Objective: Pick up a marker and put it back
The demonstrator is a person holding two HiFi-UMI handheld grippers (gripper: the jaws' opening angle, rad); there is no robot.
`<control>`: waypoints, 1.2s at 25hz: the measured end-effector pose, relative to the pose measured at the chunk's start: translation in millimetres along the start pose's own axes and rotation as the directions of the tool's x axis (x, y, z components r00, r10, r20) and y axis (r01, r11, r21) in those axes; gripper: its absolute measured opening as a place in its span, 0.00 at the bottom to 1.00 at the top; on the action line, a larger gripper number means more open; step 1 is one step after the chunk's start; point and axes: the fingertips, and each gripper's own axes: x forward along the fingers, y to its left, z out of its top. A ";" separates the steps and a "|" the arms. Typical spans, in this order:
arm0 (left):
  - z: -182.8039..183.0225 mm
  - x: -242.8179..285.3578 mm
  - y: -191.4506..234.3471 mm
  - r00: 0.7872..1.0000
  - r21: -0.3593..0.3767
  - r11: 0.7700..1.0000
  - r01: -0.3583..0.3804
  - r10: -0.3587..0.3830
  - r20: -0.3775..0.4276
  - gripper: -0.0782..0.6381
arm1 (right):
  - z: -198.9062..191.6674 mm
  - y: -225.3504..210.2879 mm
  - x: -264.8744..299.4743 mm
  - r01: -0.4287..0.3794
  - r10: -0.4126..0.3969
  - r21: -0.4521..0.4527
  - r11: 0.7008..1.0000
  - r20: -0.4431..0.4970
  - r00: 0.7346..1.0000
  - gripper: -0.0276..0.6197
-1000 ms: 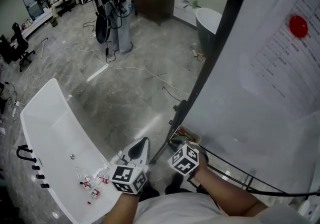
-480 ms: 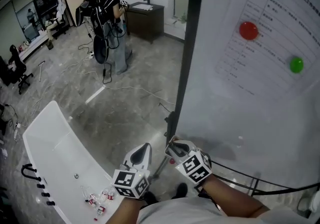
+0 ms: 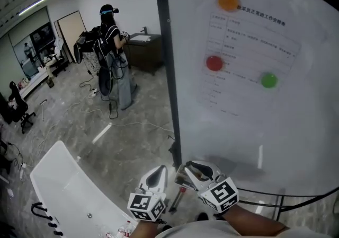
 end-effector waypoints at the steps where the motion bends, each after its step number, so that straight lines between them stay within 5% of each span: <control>1: 2.2 1.5 -2.1 1.000 0.001 1.000 0.006 -0.006 0.005 0.11 | 3.2 -0.5 -1.5 0.004 -0.004 0.003 1.000 0.010 1.000 0.15; 8: 6.2 5.4 -10.5 1.000 0.040 0.999 0.022 -0.022 0.003 0.11 | 7.6 -1.5 -3.7 0.015 -0.015 0.009 1.000 0.022 1.000 0.15; 30: 5.6 -3.1 4.6 1.000 0.000 1.000 -0.003 0.003 0.025 0.12 | -4.7 3.8 6.4 -0.007 0.006 -0.010 1.000 -0.036 0.999 0.15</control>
